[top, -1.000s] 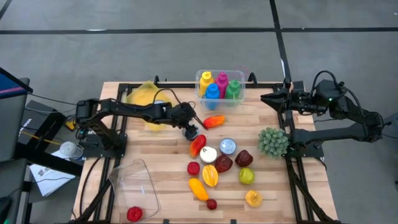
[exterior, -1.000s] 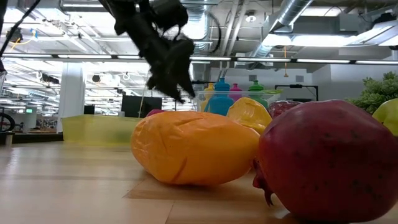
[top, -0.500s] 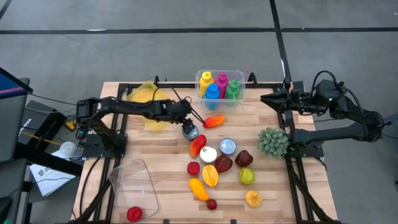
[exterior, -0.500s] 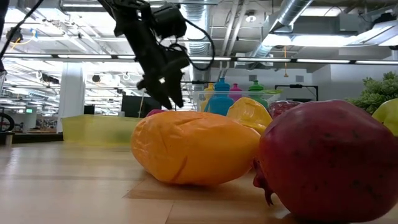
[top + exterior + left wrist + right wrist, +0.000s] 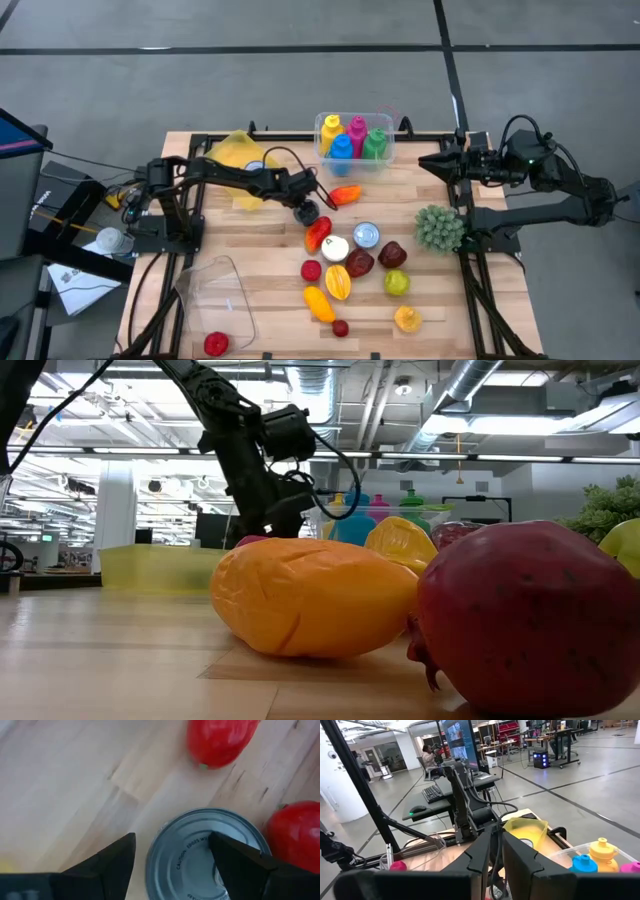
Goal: Pick & Place Food Item
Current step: Put the blue tuna can into the yellow bin
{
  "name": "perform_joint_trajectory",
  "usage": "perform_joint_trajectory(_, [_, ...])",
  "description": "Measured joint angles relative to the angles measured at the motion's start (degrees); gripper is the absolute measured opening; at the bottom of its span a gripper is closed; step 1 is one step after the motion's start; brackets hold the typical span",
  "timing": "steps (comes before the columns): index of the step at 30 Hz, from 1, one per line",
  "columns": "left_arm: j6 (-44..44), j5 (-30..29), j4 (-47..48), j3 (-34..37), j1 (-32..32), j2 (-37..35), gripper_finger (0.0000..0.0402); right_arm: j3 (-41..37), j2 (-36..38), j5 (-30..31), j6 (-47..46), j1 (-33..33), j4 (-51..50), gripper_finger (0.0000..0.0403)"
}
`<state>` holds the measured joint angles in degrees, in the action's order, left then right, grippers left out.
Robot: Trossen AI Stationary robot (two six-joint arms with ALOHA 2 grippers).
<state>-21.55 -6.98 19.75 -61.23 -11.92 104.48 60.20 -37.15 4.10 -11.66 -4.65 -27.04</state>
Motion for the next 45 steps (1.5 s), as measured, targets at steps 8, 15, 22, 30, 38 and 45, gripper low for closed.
perform_joint_trajectory(8, [0.0, 3.1, -0.2, 0.0, -0.2, 0.4, 0.0185, 0.0, 0.0, 0.0, -0.4, 1.4, -0.1, 0.0049])
perform_joint_trajectory(15, [-0.8, 5.5, 0.2, 0.1, 0.0, 0.5, 0.0062, 0.0, 0.0, 0.0, -0.5, 2.0, 0.0, 0.0049])
perform_joint_trajectory(22, [-1.4, 5.4, -0.7, 0.2, 0.0, 0.5, 0.0004, 0.0, 0.0, 0.0, -1.5, 2.0, 0.0, 0.0049])
perform_joint_trajectory(30, [-2.1, 2.5, -0.6, 0.6, 0.8, -2.8, 0.0001, 0.0, 0.0, 0.0, -1.9, 2.0, 0.0, 0.0049])
perform_joint_trajectory(38, [-2.7, -0.5, -1.3, 0.5, 0.7, -9.7, 0.0001, 0.0, 0.0, 0.0, -1.9, 2.0, 0.0, 0.0049])
perform_joint_trajectory(45, [-2.8, -1.6, -1.3, 0.3, 0.7, -13.4, 0.0001, 0.0, 0.0, 0.0, -1.9, 2.0, 0.0, 0.0049])
